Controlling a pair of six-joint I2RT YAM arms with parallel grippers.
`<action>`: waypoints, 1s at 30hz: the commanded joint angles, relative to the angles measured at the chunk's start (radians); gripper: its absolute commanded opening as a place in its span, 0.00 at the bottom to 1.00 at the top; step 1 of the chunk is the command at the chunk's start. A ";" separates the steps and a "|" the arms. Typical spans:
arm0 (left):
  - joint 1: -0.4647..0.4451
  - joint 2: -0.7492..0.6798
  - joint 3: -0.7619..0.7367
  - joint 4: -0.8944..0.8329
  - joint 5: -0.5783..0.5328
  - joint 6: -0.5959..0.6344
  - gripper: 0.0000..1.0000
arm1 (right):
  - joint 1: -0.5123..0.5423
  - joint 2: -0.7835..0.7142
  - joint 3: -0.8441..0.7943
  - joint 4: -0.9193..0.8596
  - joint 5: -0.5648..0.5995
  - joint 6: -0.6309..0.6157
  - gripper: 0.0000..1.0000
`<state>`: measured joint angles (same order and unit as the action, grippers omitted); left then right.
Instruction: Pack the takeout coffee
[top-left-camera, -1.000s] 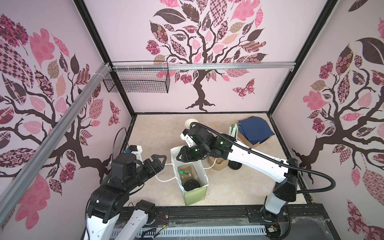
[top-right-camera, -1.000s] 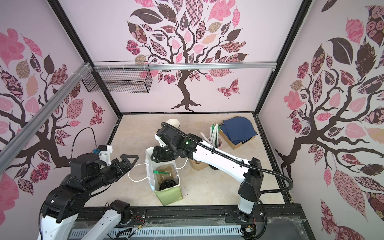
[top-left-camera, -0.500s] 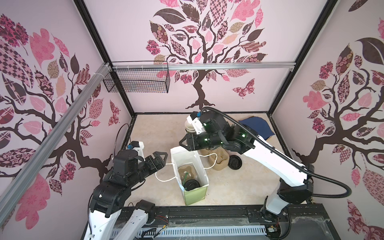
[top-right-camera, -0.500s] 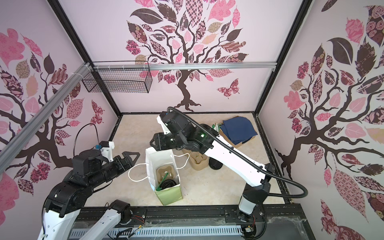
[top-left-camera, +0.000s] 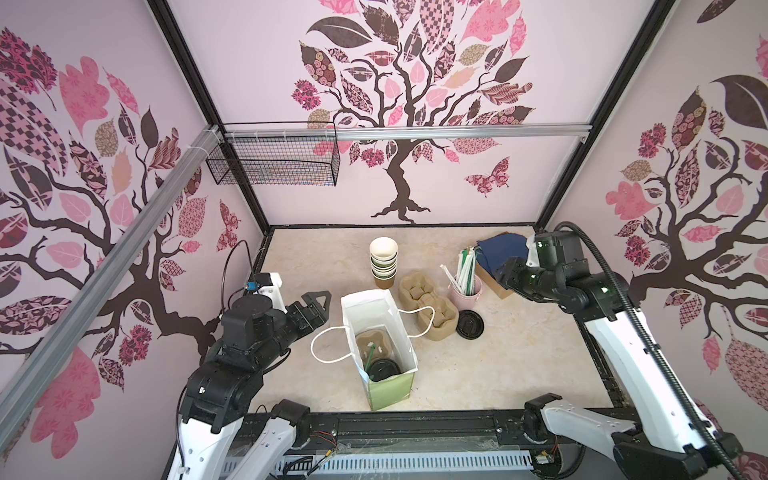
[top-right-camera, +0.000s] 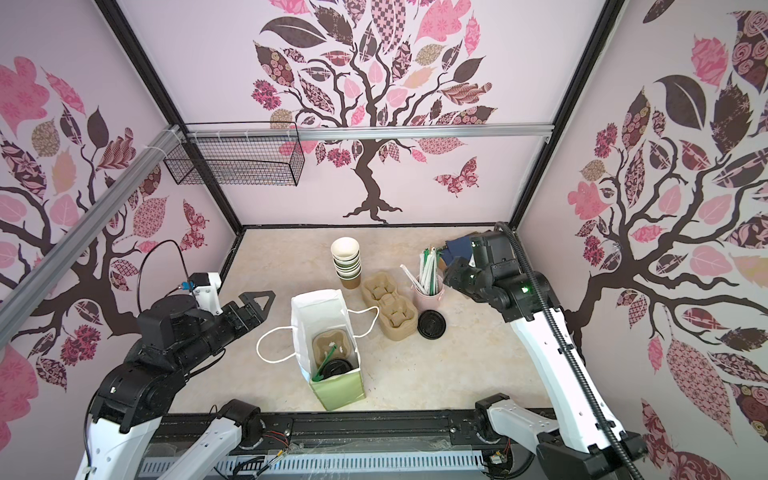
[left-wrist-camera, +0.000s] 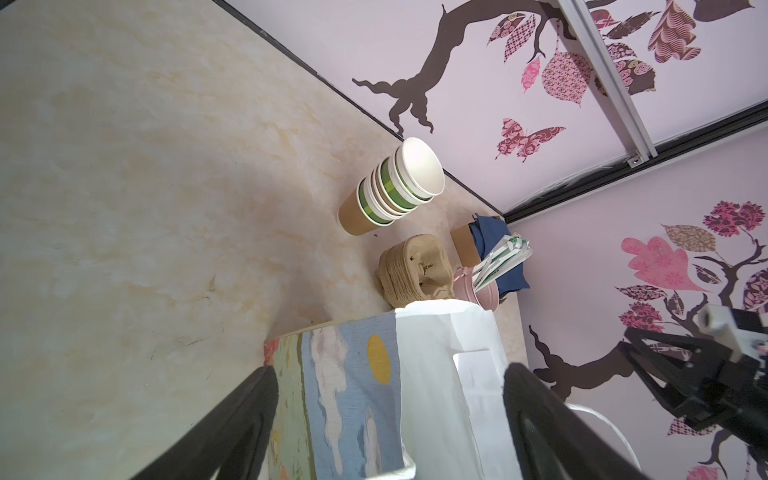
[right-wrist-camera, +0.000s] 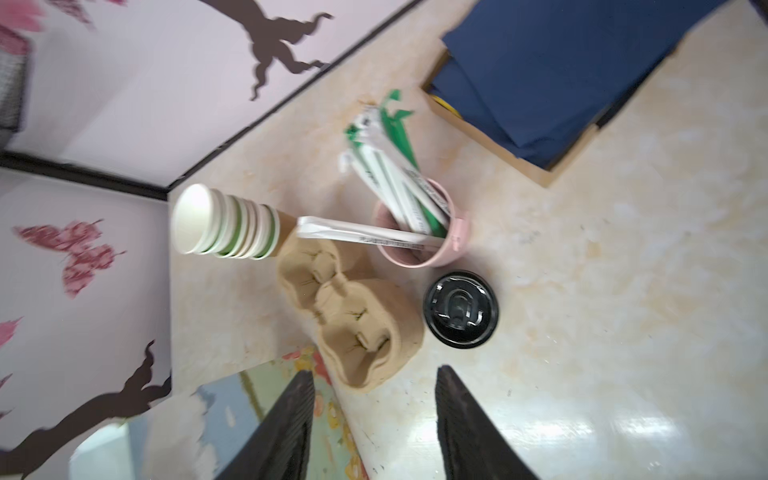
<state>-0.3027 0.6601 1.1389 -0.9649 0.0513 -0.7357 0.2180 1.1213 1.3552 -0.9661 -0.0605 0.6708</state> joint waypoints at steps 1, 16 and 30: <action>0.000 0.006 0.036 0.023 -0.036 0.028 0.88 | -0.149 -0.002 -0.125 0.103 -0.125 0.009 0.51; 0.000 0.009 0.015 0.080 -0.077 0.023 0.88 | -0.539 0.322 -0.315 0.636 -0.317 0.047 0.61; 0.001 0.058 0.038 0.072 -0.129 0.045 0.88 | -0.597 0.716 -0.107 0.709 -0.415 0.052 0.66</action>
<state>-0.3027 0.7116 1.1389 -0.9054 -0.0513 -0.7181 -0.3782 1.7771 1.1995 -0.2607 -0.4412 0.7326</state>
